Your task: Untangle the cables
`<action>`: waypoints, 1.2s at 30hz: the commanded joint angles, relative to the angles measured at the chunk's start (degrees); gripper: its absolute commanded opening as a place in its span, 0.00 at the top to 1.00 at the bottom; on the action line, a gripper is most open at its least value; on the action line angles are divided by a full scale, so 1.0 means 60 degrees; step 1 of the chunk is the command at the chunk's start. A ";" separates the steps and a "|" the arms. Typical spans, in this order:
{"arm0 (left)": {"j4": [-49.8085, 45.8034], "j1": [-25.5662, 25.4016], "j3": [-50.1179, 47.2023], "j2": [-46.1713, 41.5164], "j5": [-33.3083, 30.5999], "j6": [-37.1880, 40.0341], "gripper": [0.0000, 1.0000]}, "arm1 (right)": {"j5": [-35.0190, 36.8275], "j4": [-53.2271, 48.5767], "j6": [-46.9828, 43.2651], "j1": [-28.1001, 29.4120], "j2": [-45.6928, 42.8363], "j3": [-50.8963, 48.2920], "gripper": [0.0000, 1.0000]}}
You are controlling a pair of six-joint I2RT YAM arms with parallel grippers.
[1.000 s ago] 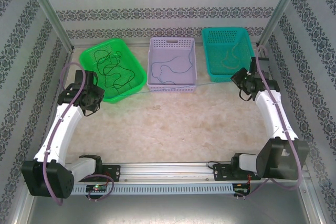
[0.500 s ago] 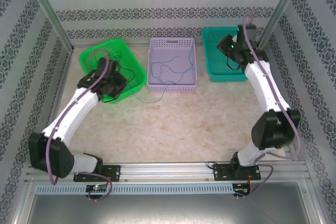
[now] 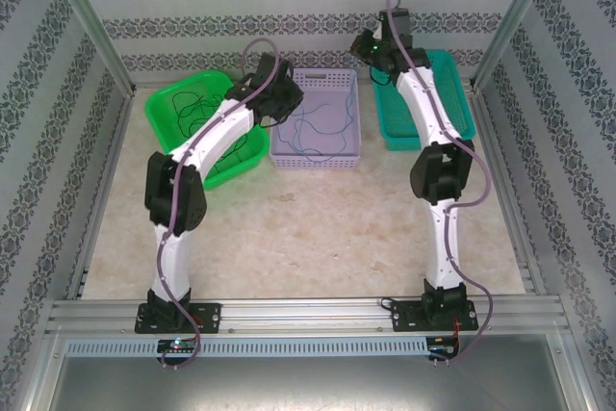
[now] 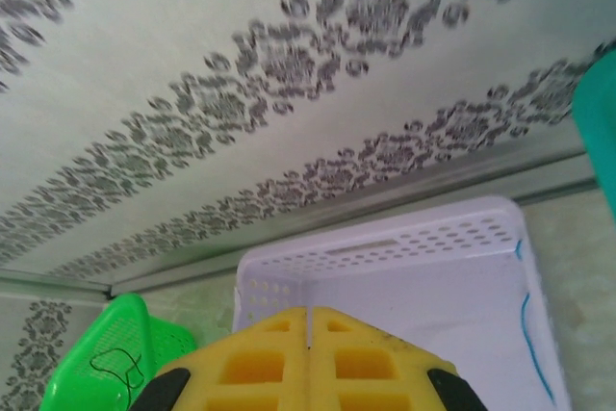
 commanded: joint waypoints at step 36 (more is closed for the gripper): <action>-0.3187 -0.0073 0.0922 -0.1542 -0.1187 0.2037 0.00 | 0.1059 -0.0642 -0.1393 0.0223 -0.2797 -0.2336 0.37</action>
